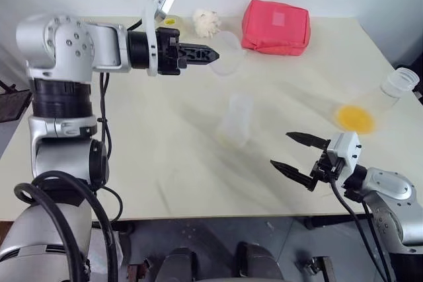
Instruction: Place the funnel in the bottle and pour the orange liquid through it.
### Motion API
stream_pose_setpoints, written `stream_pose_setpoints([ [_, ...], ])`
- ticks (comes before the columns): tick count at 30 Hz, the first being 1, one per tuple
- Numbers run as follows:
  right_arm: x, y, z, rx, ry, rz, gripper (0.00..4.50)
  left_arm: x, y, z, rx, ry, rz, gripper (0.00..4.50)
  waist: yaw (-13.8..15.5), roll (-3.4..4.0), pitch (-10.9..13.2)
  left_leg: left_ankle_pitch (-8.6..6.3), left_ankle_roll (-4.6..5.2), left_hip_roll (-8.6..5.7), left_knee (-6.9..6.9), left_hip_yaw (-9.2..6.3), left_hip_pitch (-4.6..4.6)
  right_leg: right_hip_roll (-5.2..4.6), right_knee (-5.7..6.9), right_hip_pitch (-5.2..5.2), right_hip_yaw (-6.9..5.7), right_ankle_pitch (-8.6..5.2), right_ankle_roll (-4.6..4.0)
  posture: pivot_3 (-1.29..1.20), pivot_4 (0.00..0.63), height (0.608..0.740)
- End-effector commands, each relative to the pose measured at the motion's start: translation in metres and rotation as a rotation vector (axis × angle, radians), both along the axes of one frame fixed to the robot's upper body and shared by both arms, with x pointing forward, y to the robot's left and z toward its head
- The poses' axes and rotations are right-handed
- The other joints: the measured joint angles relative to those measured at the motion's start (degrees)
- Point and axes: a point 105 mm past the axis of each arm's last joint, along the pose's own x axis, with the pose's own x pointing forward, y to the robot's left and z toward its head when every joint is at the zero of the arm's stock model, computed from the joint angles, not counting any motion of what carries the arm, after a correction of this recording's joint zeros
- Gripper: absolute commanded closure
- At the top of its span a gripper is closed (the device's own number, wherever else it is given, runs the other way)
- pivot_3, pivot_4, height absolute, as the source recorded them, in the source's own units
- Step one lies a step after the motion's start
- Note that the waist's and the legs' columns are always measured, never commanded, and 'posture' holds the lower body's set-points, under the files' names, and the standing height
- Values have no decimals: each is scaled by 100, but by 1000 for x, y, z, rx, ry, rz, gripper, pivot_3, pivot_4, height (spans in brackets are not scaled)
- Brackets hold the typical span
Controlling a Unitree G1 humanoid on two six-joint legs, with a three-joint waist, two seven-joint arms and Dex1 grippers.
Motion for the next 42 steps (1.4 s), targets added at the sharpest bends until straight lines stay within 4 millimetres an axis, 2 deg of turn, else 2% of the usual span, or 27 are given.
stream_pose_setpoints([
  [1,-5,0,12,15,-59,-14,0,-10,-1,8,3,53,-56,4446,-6,0,0,0,0,0,0,0,2,0,3,0,0,0,0,0,150,740],
  [7,-5,2,9,21,-52,-21,0,-16,4,-4,37,212,-112,4446,-13,2,1,1,-2,1,0,1,2,2,4,-4,6,0,0,0,150,740],
  [14,-3,5,6,33,-48,-23,0,-6,6,-21,110,260,-71,4446,2,2,3,1,-2,-1,2,2,-1,1,4,-5,11,0,0,0,150,740],
  [27,-9,9,1,50,-45,-44,0,0,-17,-19,151,251,-152,4446,-8,1,6,1,-2,-1,0,21,-4,4,4,-10,9,0,0,0,150,740],
  [32,-11,7,1,53,-47,-62,0,2,-18,-22,196,245,-162,4446,-1,0,7,1,-2,-1,1,23,-5,4,3,-10,10,0,0,0,150,740],
  [38,-11,8,0,58,-50,-72,0,4,-14,-13,200,209,-157,4446,-4,1,8,1,-2,0,2,23,-6,4,3,-11,9,0,0,0,150,740],
  [42,-10,8,1,60,-54,-76,0,7,-11,-18,214,219,-148,4446,-2,0,9,1,-2,0,2,22,-6,3,4,-11,10,0,0,0,150,740],
])
